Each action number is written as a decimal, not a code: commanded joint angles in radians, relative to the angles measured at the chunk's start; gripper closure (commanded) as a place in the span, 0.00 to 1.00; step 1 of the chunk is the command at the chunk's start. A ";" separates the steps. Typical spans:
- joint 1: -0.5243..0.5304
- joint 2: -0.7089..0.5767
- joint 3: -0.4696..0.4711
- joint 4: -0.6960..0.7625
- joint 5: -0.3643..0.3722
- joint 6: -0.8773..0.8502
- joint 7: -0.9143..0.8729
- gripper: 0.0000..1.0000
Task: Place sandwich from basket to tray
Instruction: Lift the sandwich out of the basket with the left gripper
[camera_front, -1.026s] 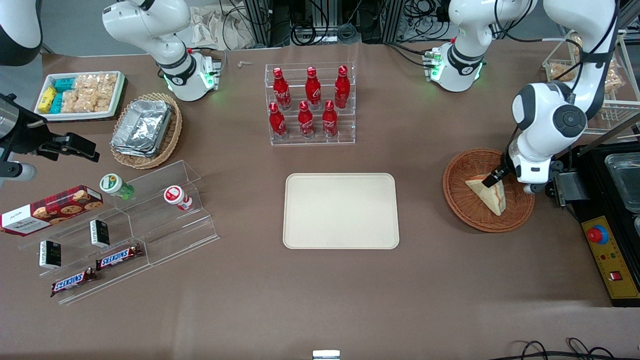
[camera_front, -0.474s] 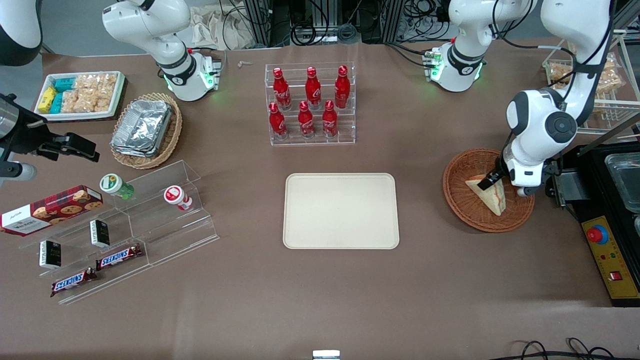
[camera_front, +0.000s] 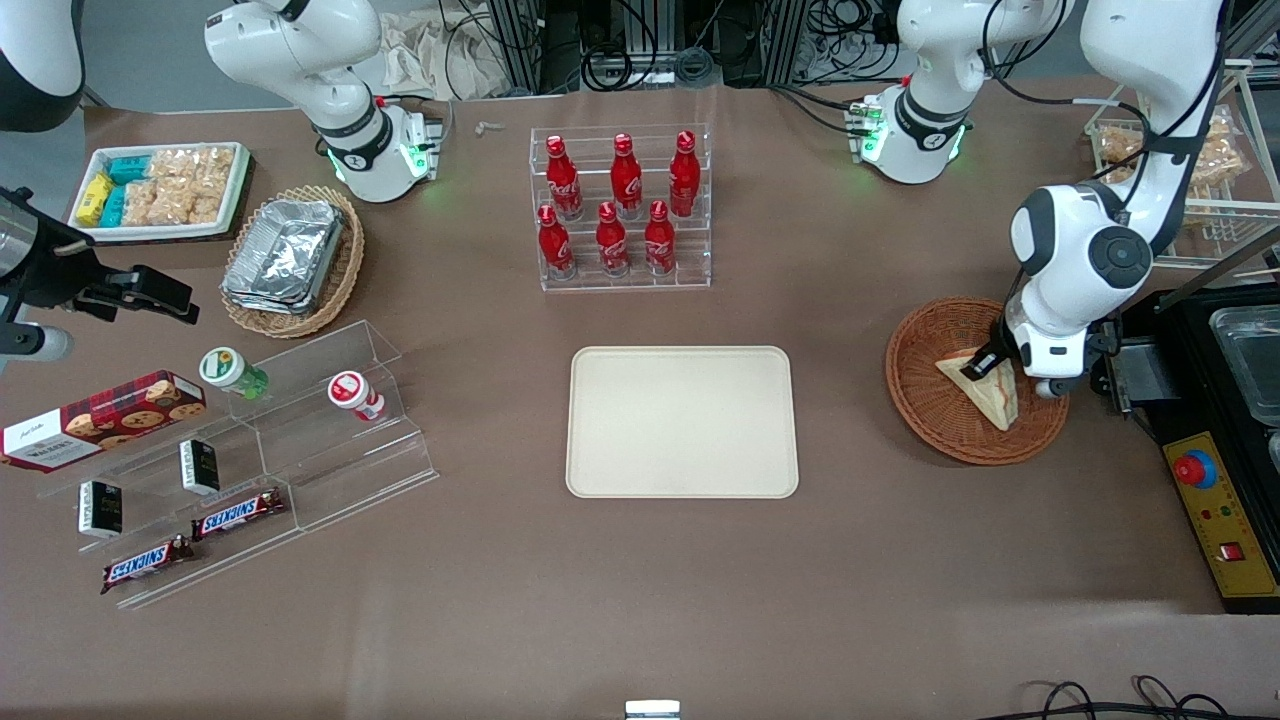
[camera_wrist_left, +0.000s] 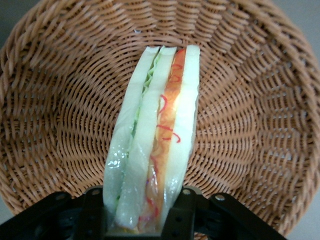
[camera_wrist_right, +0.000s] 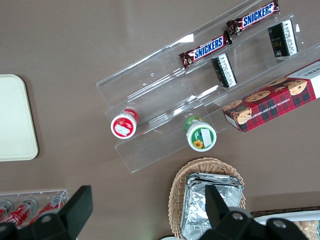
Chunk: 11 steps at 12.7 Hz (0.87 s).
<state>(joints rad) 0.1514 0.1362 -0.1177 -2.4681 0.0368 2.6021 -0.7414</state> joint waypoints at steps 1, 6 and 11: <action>-0.007 -0.061 -0.010 -0.022 0.012 0.037 -0.096 1.00; -0.009 -0.109 -0.072 0.304 0.020 -0.441 -0.070 1.00; -0.012 -0.089 -0.155 0.705 0.005 -0.894 0.126 1.00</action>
<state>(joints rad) 0.1388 0.0159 -0.2450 -1.8933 0.0408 1.8202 -0.6911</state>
